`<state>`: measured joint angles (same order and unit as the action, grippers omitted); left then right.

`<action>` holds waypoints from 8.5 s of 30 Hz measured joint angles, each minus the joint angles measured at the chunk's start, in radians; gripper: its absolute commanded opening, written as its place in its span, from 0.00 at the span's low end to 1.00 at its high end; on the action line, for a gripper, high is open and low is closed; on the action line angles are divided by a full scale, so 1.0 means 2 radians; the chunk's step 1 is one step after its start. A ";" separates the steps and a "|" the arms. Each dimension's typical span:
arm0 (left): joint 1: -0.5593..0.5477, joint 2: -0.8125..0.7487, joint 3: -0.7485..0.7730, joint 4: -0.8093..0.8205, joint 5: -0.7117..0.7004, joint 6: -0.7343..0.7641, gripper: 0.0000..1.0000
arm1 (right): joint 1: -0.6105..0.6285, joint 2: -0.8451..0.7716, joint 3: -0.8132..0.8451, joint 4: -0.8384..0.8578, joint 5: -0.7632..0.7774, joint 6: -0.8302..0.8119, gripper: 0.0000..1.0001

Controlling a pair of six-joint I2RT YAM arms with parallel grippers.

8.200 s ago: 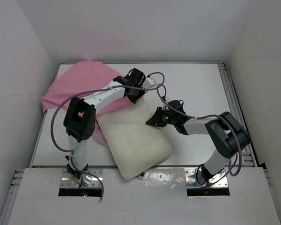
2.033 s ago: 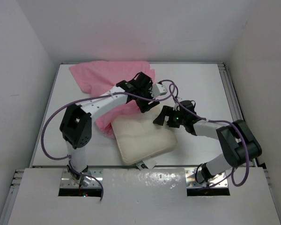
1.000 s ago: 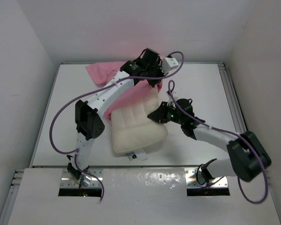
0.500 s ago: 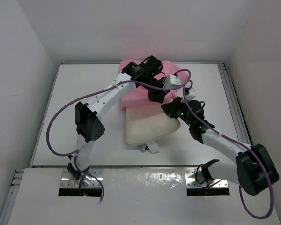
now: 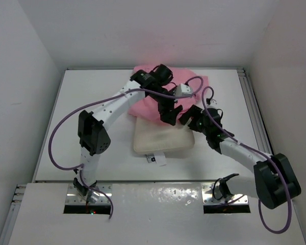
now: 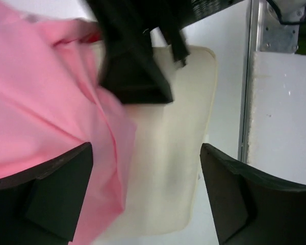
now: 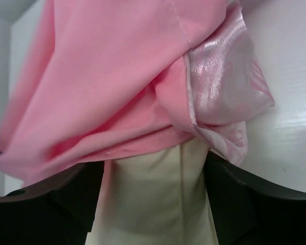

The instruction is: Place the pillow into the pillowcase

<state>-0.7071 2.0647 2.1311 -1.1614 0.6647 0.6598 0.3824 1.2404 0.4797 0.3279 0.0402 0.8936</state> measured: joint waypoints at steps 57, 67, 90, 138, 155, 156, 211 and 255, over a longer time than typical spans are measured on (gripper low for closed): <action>0.261 -0.029 0.061 0.053 -0.158 -0.138 0.00 | -0.101 -0.110 0.180 -0.191 -0.125 0.031 0.00; 0.199 -0.142 0.094 0.068 -0.225 -0.130 0.00 | -0.115 -0.089 0.351 -0.193 -0.161 0.032 0.00; 0.215 -0.169 -0.145 0.075 -0.255 -0.127 0.08 | -0.144 -0.065 0.282 -0.304 -0.206 0.006 0.10; -0.033 -0.179 -0.369 0.156 -0.375 -0.048 0.00 | 0.010 0.209 0.238 -0.191 -0.229 0.080 0.00; 0.015 -0.114 -0.260 0.162 -0.260 -0.169 0.00 | -0.135 0.085 0.316 -0.359 -0.194 -0.048 0.99; 0.022 -0.109 -0.260 0.163 -0.256 -0.176 0.00 | -0.145 0.051 0.296 -0.363 -0.184 -0.050 0.99; 0.140 -0.218 -0.288 0.100 -0.228 -0.107 0.55 | 0.084 -0.057 0.004 -0.165 0.030 0.110 0.99; -0.042 -0.327 -0.488 0.092 -0.274 -0.017 0.00 | 0.209 0.093 -0.017 0.032 0.122 0.215 0.00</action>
<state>-0.7906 1.4109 1.1553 -0.9775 0.1165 0.6262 0.8013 1.4269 0.4461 0.3923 0.2840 1.3231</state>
